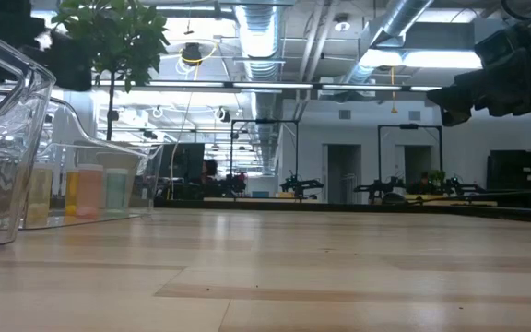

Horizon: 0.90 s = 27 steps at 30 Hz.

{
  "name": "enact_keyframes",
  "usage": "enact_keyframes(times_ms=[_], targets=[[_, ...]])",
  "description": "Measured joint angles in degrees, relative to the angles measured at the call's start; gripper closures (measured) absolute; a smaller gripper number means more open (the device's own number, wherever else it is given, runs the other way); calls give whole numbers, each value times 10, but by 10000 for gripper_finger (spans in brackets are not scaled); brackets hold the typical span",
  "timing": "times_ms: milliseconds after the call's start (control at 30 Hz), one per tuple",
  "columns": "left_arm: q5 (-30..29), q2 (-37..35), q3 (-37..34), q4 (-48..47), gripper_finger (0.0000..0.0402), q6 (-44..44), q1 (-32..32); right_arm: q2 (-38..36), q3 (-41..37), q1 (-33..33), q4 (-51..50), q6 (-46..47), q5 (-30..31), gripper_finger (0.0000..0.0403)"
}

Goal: Pick and place medicine bottles into bin by pill shape (circle, oval)
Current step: Return to Home Position

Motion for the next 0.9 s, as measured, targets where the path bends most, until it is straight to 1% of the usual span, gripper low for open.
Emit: enact_keyframes(times_ms=[167, 400, 600, 767, 833, 900], targets=[[7, 0, 0, 1, 161, -25, 53, 0, 0, 0, 2, 16, 11, 178], [15, 0, 0, 2, 161, -49, 110, 0, 0, 0, 3, 11, 11, 178], [11, 0, 0, 1, 161, -46, 126, 0, 0, -5, -10, -7, 26, 178], [1, 0, 0, 0, 161, -52, 127, 0, 0, -15, -23, -12, 26, 178], [2, 0, 0, 0, 161, -58, 127, 0, 0, -12, -12, -2, 10, 178], [7, 0, 0, 1, 161, -60, 127, 0, -1, -3, 14, 23, -27, 178]])
